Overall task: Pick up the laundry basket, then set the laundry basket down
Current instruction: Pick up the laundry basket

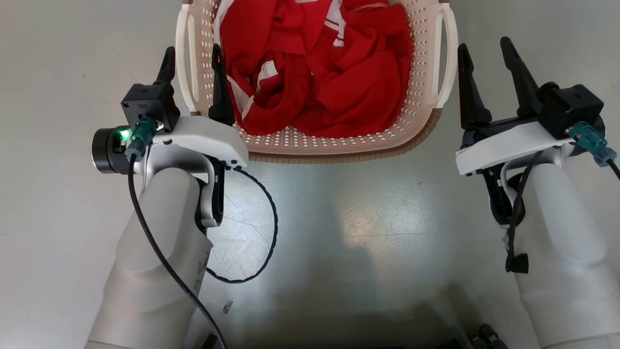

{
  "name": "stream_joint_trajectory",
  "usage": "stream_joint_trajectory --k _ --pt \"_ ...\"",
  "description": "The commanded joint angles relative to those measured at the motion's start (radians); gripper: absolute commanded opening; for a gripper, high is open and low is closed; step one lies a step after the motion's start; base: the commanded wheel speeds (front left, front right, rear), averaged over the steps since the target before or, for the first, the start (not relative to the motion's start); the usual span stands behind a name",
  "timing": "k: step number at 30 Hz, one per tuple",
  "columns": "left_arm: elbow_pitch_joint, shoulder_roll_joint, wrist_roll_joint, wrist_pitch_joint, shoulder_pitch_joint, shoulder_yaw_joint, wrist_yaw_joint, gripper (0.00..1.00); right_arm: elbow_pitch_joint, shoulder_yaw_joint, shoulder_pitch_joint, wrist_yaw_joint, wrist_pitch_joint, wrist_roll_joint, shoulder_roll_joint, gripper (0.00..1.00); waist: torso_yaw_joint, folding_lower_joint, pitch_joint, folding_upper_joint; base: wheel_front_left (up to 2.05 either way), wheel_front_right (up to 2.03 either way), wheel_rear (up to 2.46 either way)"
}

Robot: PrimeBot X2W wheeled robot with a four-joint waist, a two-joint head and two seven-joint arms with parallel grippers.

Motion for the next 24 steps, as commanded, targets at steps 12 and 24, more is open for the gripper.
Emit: stream_joint_trajectory --k 12,24 --pt "0.016 0.017 0.013 -0.005 -0.011 0.032 0.020 1.00 0.016 0.037 -0.004 0.007 -0.014 0.039 0.021 1.00 0.001 0.0000 0.025 0.0000 0.00 0.00 0.00" --pt "0.015 0.017 0.026 -0.005 -0.037 0.063 0.025 1.00 0.028 0.053 -0.020 0.007 -0.014 0.068 0.022 1.00 -0.004 0.0000 0.079 0.0000 0.00 0.00 0.00"
